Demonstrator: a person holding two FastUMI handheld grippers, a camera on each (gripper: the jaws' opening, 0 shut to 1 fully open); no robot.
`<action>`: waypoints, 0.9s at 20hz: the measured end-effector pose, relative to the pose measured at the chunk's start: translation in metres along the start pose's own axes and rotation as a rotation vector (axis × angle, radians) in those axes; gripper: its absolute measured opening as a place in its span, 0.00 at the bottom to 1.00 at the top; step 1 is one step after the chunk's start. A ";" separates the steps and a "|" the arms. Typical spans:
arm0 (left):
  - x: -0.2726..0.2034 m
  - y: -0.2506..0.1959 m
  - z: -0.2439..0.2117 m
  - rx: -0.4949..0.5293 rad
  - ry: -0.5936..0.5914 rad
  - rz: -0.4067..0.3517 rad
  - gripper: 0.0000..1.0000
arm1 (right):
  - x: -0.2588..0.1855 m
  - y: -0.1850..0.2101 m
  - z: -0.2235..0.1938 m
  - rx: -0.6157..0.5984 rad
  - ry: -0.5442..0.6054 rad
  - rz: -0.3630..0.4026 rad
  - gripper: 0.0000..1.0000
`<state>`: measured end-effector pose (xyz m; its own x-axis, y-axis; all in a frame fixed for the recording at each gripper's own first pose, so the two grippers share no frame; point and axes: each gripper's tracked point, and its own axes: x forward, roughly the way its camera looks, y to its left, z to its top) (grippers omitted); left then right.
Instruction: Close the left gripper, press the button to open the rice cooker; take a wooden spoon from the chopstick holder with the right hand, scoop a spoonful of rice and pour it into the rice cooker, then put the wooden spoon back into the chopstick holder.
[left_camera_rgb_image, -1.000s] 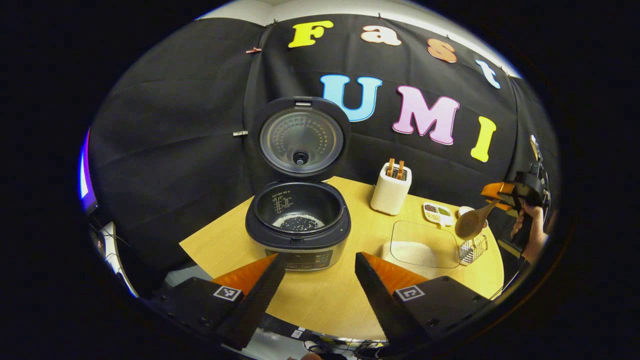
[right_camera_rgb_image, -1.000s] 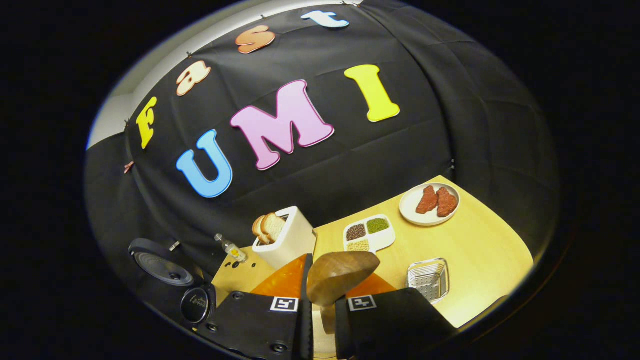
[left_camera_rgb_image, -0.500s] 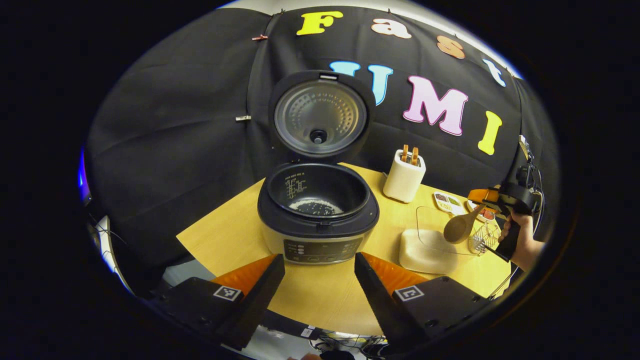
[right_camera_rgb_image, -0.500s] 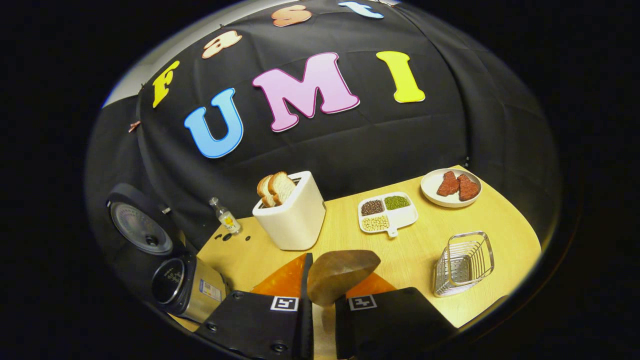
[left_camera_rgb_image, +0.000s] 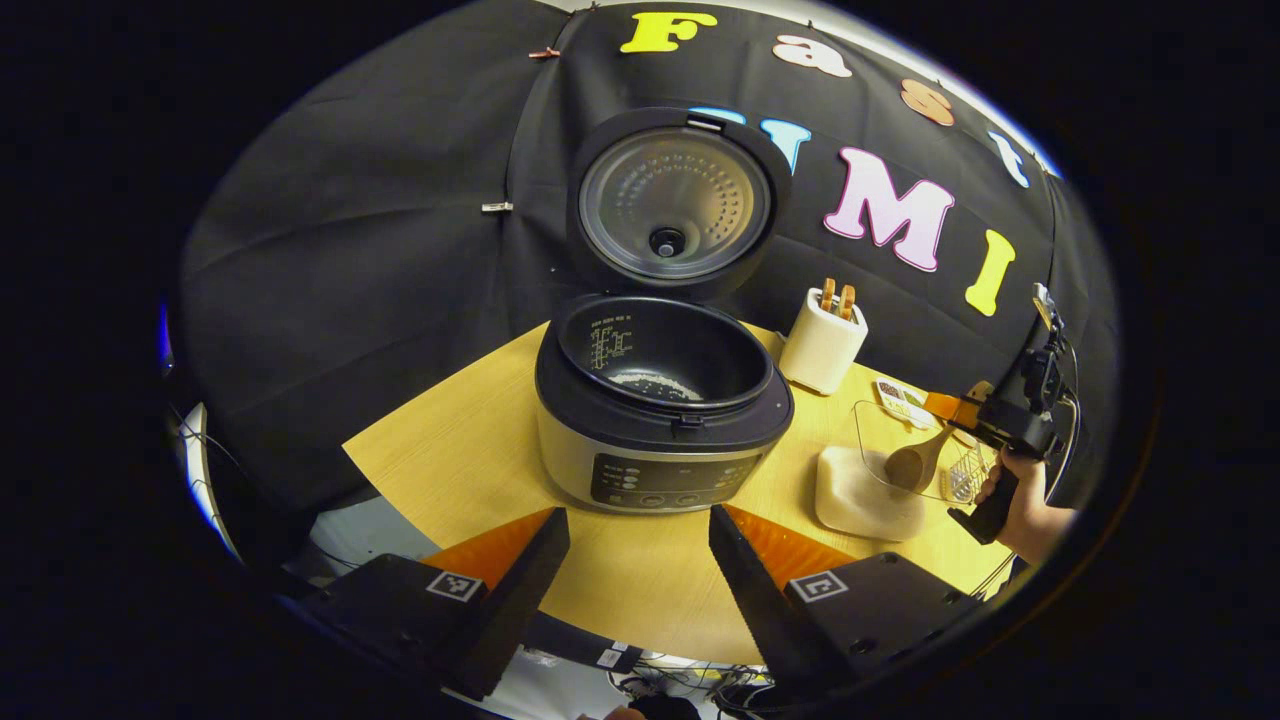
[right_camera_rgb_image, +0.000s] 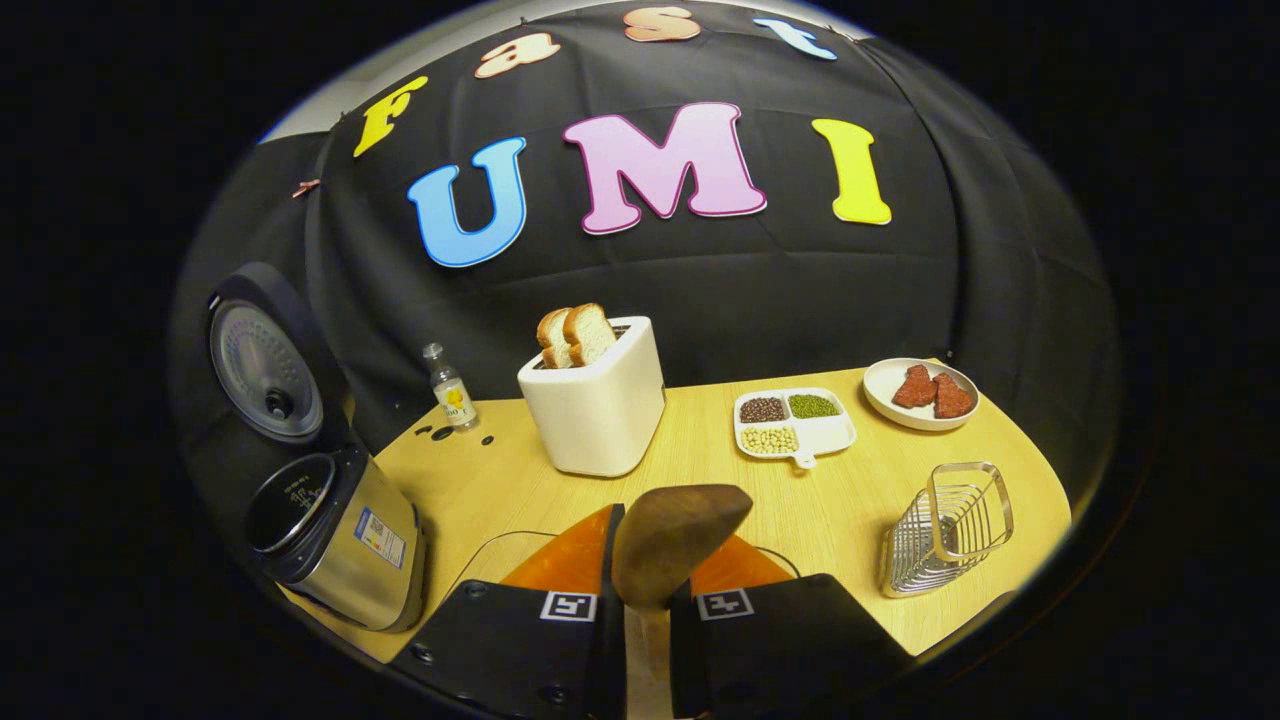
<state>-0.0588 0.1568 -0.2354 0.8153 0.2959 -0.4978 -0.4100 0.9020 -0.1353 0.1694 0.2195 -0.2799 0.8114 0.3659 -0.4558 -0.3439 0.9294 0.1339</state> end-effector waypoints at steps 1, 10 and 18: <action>-0.001 0.002 0.002 -0.003 -0.005 0.002 0.96 | -0.001 0.002 -0.003 0.013 0.005 -0.002 0.22; -0.008 0.003 -0.004 -0.019 0.001 0.000 0.95 | -0.005 0.027 -0.026 0.275 0.118 0.002 0.17; -0.010 0.012 0.004 -0.038 -0.008 0.016 0.95 | -0.007 0.056 -0.026 0.451 0.195 0.052 0.22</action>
<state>-0.0701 0.1659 -0.2290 0.8117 0.3128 -0.4932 -0.4378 0.8848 -0.1596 0.1324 0.2676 -0.2921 0.6799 0.4369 -0.5890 -0.1080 0.8541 0.5089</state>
